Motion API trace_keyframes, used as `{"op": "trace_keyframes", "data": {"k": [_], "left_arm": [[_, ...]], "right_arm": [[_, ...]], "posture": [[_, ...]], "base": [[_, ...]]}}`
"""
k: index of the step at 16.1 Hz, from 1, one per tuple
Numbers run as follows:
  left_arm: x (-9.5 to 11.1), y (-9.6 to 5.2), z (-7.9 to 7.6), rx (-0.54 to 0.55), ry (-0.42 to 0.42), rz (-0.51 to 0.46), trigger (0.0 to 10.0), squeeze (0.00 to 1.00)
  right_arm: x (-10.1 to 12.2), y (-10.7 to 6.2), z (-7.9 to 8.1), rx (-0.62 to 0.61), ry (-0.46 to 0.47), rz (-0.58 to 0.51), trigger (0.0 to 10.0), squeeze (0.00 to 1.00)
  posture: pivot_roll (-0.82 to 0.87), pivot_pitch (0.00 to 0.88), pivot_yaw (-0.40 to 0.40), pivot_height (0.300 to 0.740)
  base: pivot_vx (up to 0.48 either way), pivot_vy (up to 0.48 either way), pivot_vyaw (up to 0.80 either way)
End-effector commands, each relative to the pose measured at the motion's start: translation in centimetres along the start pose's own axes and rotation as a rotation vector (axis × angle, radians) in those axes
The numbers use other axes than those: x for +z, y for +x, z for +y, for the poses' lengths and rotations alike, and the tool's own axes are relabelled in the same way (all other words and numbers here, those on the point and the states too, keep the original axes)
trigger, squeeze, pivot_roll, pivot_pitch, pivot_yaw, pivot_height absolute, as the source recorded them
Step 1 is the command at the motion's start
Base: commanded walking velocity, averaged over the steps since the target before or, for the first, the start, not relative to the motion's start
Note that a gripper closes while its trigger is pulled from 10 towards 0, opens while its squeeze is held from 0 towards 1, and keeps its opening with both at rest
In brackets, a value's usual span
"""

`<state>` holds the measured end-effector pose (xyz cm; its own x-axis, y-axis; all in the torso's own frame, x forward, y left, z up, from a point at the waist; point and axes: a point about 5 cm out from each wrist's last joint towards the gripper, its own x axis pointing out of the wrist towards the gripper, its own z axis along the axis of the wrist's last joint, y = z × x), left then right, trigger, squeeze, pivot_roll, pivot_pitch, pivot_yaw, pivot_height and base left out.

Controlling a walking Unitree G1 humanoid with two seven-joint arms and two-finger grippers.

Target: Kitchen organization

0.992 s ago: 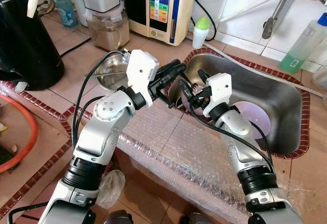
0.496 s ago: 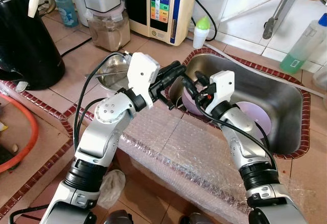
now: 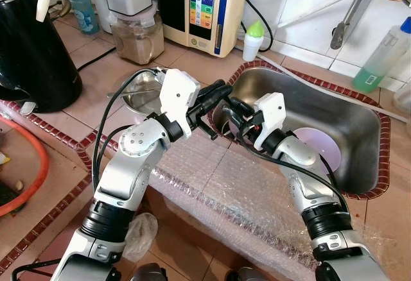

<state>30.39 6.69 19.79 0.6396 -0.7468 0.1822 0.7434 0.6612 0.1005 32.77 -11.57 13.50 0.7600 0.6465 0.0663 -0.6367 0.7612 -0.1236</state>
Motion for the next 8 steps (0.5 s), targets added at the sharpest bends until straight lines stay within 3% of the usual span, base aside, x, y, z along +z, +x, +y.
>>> {"op": "trace_keyframes", "data": {"k": [1,7,8], "left_arm": [[0.0,0.0,-0.1,-0.01,0.0,-0.003,0.0,0.0],[-0.8,-0.4,-0.4,-0.002,0.0,0.013,0.0,0.02],[-1.4,-0.5,-0.4,0.011,-0.006,0.024,0.0,0.89]], "right_arm": [[0.0,0.2,-0.1,0.013,-0.014,0.011,0.0,0.0],[0.2,0.1,-2.3,-0.134,-0.093,0.025,0.0,0.0],[0.1,0.1,-3.0,-0.176,-0.118,0.039,0.0,0.0]], "posture": [[0.03,0.0,-0.006,0.74],[0.03,0.0,-0.01,0.74],[0.03,0.0,-0.01,0.74]], "base": [[0.0,0.0,0.0],[0.0,0.0,0.0],[0.0,0.0,0.0]]}}
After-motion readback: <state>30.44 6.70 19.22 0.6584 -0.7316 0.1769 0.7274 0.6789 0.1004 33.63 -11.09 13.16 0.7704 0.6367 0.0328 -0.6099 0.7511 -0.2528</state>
